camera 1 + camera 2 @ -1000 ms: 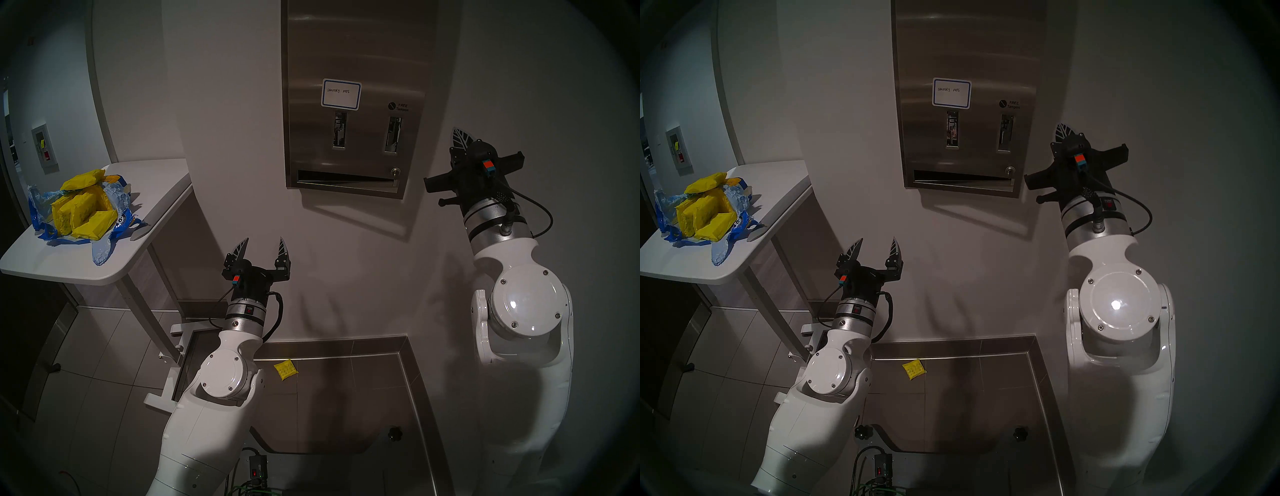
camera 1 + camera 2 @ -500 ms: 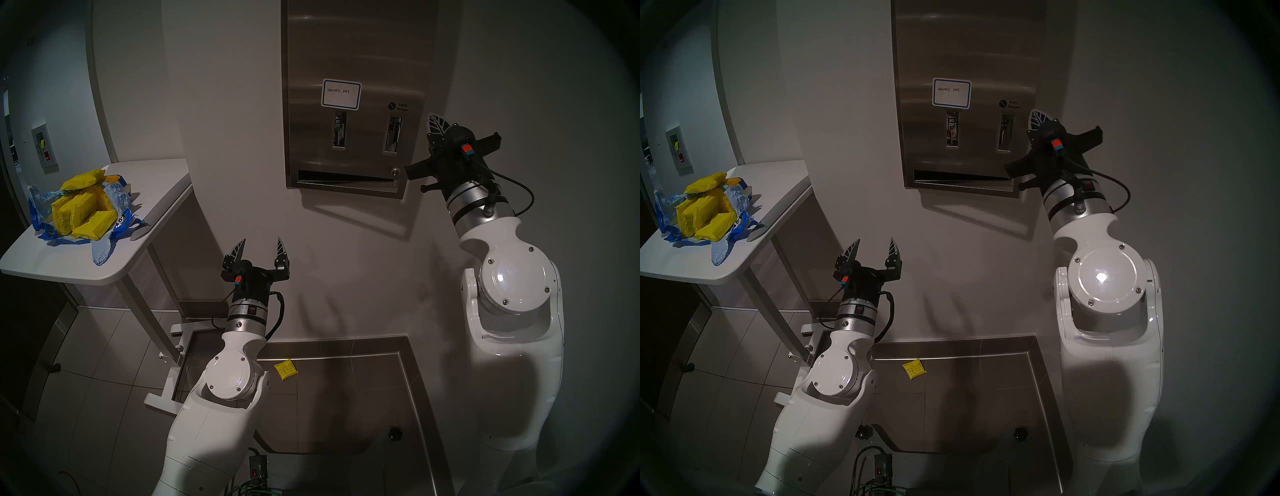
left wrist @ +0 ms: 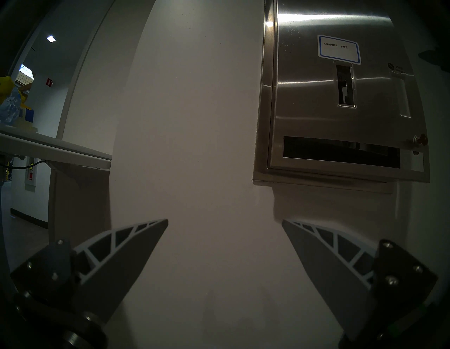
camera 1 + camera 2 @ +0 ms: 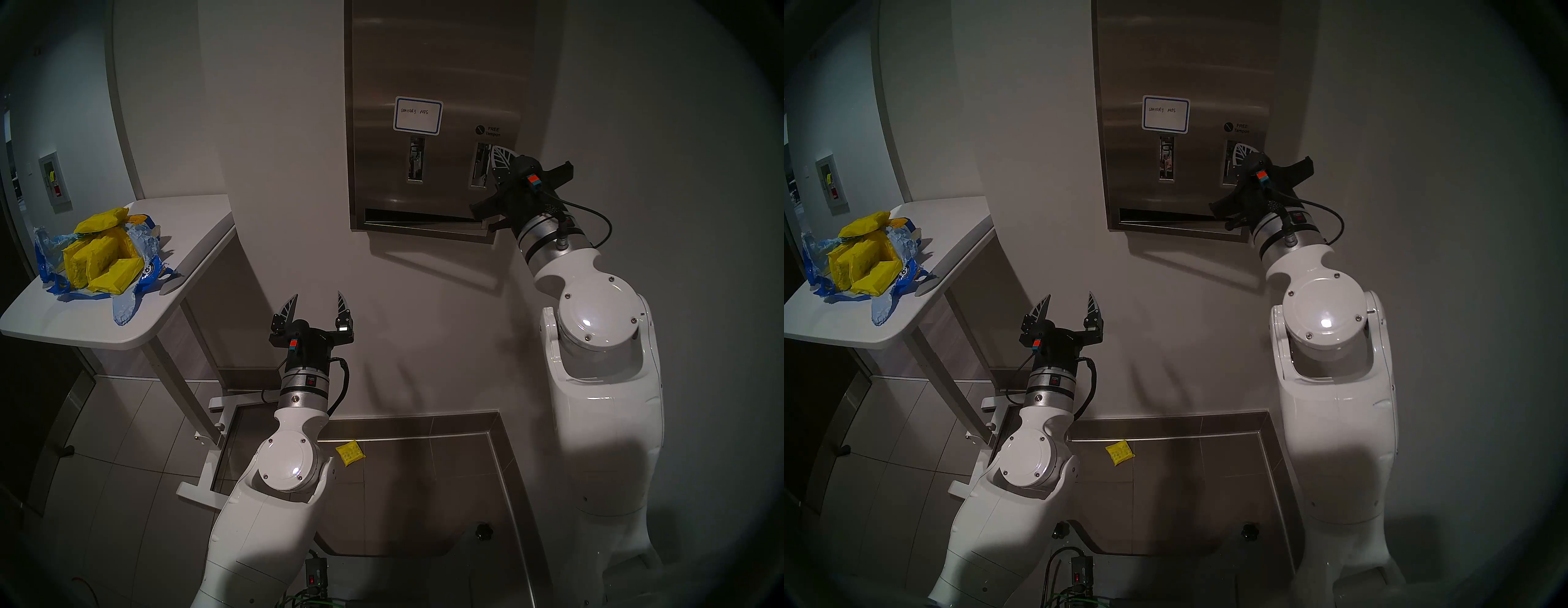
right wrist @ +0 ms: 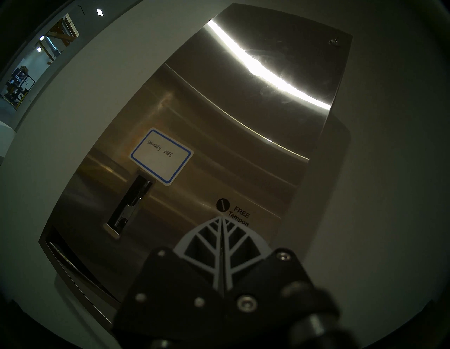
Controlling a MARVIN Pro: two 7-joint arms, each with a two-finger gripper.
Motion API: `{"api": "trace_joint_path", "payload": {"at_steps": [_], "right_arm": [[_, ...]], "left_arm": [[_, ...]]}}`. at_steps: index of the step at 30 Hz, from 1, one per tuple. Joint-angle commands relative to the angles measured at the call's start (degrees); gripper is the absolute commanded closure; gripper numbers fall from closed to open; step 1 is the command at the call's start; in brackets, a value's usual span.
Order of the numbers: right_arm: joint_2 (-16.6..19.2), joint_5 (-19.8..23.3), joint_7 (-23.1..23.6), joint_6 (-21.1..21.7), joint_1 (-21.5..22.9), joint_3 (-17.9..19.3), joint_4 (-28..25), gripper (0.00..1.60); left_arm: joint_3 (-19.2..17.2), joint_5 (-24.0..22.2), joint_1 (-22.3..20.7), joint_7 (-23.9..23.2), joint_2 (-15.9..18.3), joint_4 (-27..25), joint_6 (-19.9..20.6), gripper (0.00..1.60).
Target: Open the dispenser door, put the pads inside, close the door
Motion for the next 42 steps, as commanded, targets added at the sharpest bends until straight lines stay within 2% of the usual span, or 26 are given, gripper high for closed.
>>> {"api": "trace_joint_path", "payload": {"at_steps": [1,18,42], "right_arm": [[-0.68,-0.58,-0.46,-0.76,6.12,0.05,1.69,1.6],[-2.35,-2.0,-0.68,-0.93,13.64,-0.5,9.71,1.6],[-3.75,-4.06,-0.88,-1.86,22.79,0.93,20.33,1.6]], "left_arm": [[-0.03,1.03,-1.13,0.72,-0.32,-1.61,-0.37,0.0],[0.63,2.83,-1.27,3.57,-0.63,-1.56,-0.06,0.0],[1.6,5.84,-1.41,7.63,-0.94,-1.7,0.41,0.0]]}}
